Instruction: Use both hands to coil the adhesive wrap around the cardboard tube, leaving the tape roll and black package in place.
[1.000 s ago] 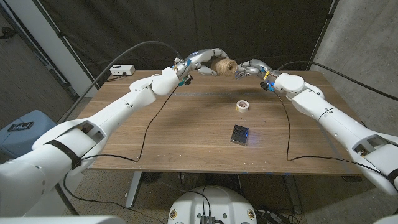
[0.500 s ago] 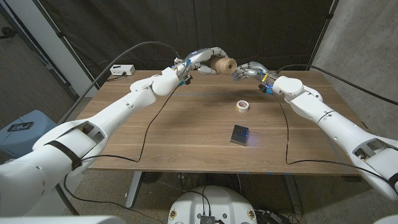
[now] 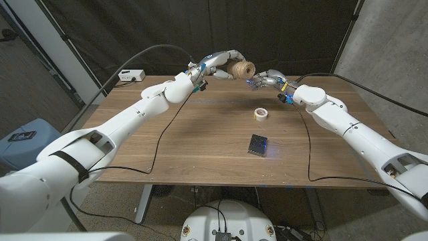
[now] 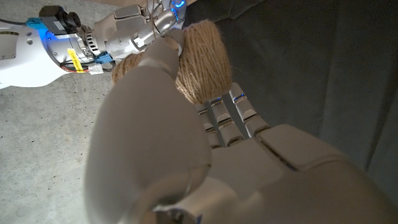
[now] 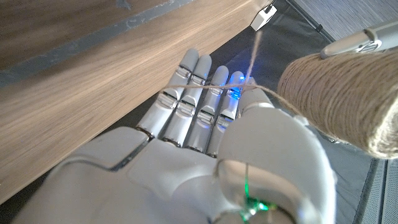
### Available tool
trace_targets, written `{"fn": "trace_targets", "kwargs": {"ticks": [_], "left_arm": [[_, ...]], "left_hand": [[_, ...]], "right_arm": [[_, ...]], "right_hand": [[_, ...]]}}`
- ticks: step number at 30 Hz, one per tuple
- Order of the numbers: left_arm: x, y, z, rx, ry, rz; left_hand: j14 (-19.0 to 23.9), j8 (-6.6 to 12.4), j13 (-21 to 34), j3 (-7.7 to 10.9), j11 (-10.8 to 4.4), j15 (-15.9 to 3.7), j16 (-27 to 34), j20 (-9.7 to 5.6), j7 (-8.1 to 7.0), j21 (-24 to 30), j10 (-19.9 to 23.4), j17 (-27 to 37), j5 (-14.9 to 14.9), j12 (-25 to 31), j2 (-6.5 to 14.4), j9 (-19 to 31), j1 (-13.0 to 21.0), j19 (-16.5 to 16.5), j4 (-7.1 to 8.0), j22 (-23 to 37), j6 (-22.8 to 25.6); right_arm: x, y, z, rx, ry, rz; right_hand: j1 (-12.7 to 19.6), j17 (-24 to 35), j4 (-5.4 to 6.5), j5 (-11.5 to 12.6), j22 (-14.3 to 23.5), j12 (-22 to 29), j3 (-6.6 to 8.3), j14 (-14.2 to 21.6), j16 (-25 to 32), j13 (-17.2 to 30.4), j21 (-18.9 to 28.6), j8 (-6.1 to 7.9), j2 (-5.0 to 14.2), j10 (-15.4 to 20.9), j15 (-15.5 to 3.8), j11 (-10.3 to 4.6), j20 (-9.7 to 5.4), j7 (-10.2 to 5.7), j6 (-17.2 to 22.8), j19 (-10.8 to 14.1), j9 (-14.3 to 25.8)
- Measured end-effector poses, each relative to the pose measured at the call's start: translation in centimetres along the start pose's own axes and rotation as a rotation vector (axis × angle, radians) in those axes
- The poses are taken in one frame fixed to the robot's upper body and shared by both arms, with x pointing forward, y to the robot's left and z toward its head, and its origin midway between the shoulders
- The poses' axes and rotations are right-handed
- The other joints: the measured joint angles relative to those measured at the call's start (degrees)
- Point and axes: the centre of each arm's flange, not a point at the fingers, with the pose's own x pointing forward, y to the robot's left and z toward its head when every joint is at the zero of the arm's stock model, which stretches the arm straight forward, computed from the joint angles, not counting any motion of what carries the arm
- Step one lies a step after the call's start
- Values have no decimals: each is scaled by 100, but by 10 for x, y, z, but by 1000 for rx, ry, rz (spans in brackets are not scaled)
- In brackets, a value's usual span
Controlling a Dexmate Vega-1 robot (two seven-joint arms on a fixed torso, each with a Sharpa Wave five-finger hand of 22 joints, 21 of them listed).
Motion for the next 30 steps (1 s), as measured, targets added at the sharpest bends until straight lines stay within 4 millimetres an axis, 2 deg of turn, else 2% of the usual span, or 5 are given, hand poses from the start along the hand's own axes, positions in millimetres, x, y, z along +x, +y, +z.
{"fn": "trace_targets", "kwargs": {"ticks": [30], "left_arm": [[5, 1, -1, -8, 6, 10]], "left_hand": [[-5, 10, 3, 32, 21, -1, -3, 31, 1, 44, 20, 0, 20, -27, 0, 2, 0, -31, -32, 1, -1]], "right_arm": [[-10, 15, -7, 21, 26, 50]], "right_hand": [[22, 18, -24, 0, 1, -20, 25, 0, -23, 23, 22, 0, 22, 31, 0, 31, 31, -1, -1, -31, -1]]}}
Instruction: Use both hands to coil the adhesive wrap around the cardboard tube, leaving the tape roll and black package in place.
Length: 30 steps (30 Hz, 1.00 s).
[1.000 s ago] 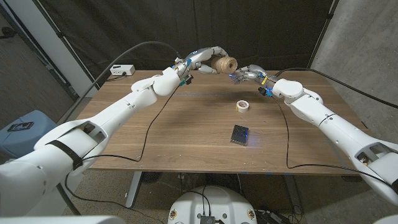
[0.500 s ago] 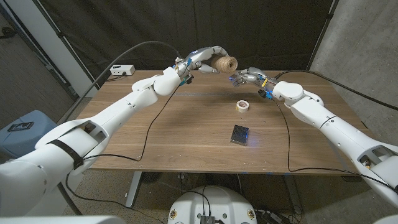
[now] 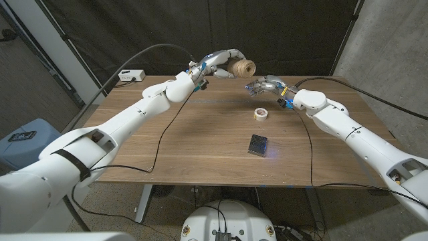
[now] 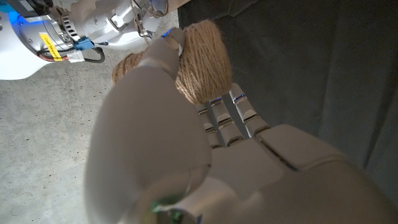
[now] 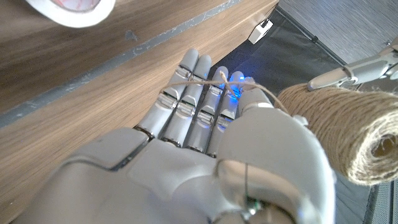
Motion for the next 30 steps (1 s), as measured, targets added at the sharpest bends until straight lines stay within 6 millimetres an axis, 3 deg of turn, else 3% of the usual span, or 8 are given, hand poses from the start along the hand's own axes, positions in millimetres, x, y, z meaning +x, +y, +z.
{"fn": "trace_targets", "kwargs": {"ticks": [30], "left_arm": [[6, -2, -6, -3, 6, 0]], "left_hand": [[-4, -23, -4, -1, -1, 10, -14, 0, 1, 45, -1, 0, 25, -22, 0, 0, 0, -63, 1, 1, -1]], "right_arm": [[-9, 16, -3, 14, 7, 52]], "right_hand": [[0, 12, 0, 0, 1, -43, 0, 0, -22, 0, 27, -51, 0, 0, 0, 0, 0, 0, 0, 1, 0]]}}
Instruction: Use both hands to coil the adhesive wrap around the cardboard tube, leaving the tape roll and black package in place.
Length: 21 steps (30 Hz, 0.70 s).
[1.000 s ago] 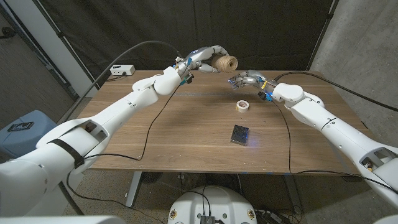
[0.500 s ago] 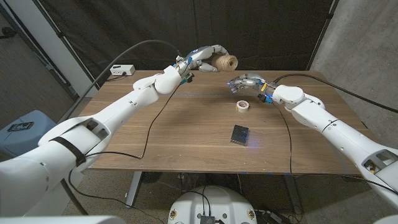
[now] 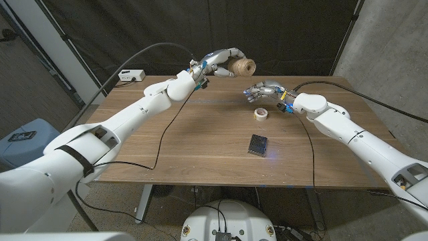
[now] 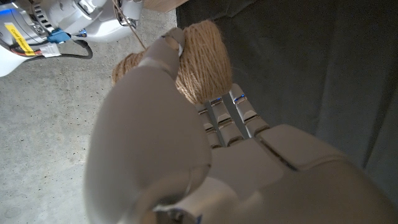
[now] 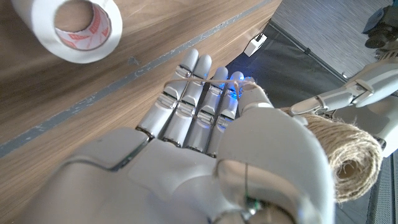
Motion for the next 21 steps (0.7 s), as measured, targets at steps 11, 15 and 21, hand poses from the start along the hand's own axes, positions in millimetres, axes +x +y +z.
{"fn": "trace_targets", "kwargs": {"ticks": [11, 15, 21], "left_arm": [[0, 0, -2, 0, 4, 0], [0, 0, -2, 0, 5, 1], [-2, 1, -4, 3, 8, 4]], "left_hand": [[10, -12, 3, 0, 0, 9, -9, 0, 8, 0, 0, 0, 20, 8, 0, 0, 0, 0, 0, 1, -8], [10, -17, 4, 0, 0, 10, -22, 0, 9, 40, 0, 0, 20, 7, 0, 0, 0, 1, 1, 1, -8], [10, -21, 4, -1, 0, 11, -29, 0, 9, 40, 0, 0, 20, 6, 0, 0, 0, 1, 1, 0, -8]], "right_arm": [[-2, 5, 1, 2, -3, 16], [-2, 8, 1, 3, -3, 20], [-3, 11, 3, 4, -6, 27]], "right_hand": [[0, 16, 0, 0, 0, -22, 0, 0, -21, 0, 0, -9, 0, 0, 0, 0, 0, 0, 0, 0, 0], [0, 16, 0, 0, 0, -26, 0, 0, -21, 0, 0, -9, 0, 0, 0, 0, -1, 0, 0, -1, 0], [0, 16, 0, 0, 0, -44, 0, 0, -21, 29, 0, -9, 0, 0, 0, 0, -21, 0, 0, -21, 0]]}}
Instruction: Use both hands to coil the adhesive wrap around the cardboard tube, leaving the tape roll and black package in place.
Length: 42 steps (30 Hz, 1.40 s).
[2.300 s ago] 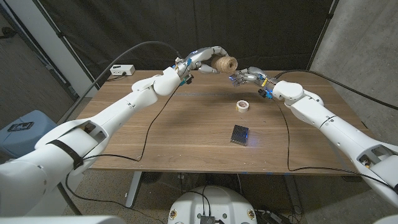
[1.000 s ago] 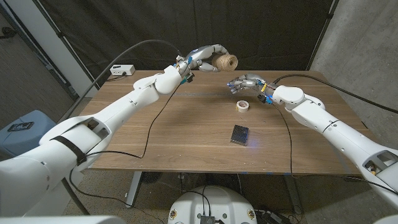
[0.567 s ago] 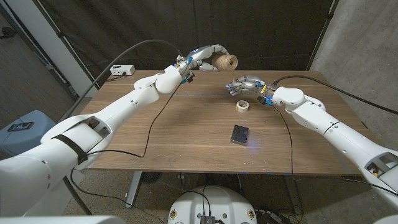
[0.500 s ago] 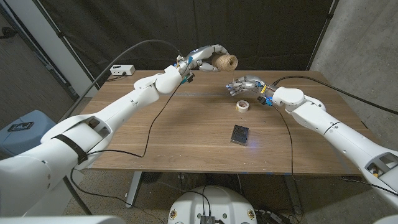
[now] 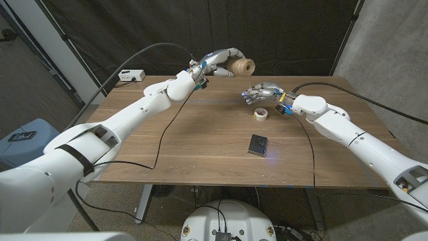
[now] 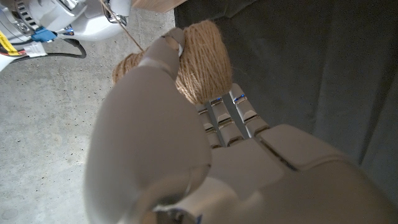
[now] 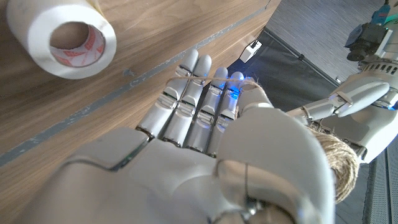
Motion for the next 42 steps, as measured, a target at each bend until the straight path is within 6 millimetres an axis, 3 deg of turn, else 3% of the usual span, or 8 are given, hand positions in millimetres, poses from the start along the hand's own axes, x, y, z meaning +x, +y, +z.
{"fn": "trace_targets", "kwargs": {"ticks": [31, 42], "left_arm": [[-2, 7, -8, 4, 15, 4], [-1, 7, -9, 6, 20, 4]], "left_hand": [[3, -4, -3, 25, 0, 8, 2, 0, 1, 48, 0, 0, 22, -6, 0, 11, 0, 1, -24, 1, 0], [5, -4, -5, 24, 0, 5, -1, 0, 1, 48, 0, 0, 22, -23, 0, 11, 0, 1, -24, 1, 0]], "right_arm": [[3, 27, 2, 39, 6, 45], [2, 35, 1, 53, 5, 66]], "right_hand": [[0, -1, 17, 0, 0, -22, -17, 0, -22, -1, 0, -21, 0, 0, 0, 0, 31, 0, 0, -32, 0], [0, -1, 42, 0, 1, -94, -42, -74, -68, 19, 0, -62, 0, -82, 29, 26, 59, -29, -78, -148, 0]]}}
